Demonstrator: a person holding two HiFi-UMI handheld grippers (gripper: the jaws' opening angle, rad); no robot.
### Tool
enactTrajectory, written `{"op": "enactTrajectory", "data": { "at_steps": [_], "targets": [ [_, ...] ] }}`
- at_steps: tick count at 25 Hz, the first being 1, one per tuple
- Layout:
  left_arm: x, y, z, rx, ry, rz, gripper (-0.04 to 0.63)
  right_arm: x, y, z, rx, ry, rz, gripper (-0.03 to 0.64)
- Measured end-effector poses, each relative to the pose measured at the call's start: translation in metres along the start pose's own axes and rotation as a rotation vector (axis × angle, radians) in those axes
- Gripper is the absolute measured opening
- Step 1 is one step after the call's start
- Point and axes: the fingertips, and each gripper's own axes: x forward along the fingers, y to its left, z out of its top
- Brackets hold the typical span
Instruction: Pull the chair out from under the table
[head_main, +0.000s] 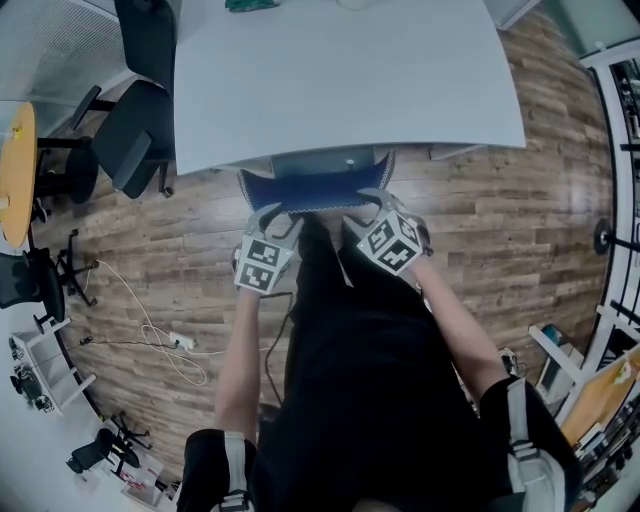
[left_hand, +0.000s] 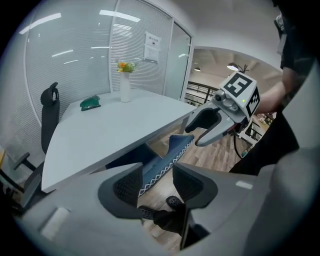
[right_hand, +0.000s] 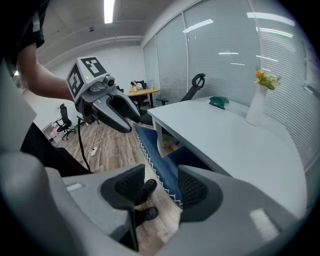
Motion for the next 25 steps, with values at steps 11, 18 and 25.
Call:
{"op": "enactTrajectory", "data": {
  "at_steps": [11,18,25],
  "targets": [
    [0.034,0.002,-0.009,0.117,0.042,-0.033,0.232,0.027,0.007,0.009,-0.044,0.001,0.038,0.195],
    [0.041,0.004,-0.016,0.112,0.061,-0.026,0.233,0.035,0.004,0.003,-0.037,0.023,0.022,0.184],
    [0.042,0.002,-0.017,0.122,0.076,-0.011,0.232,0.034,0.005,0.0,-0.039,0.031,-0.003,0.183]
  ]
}}
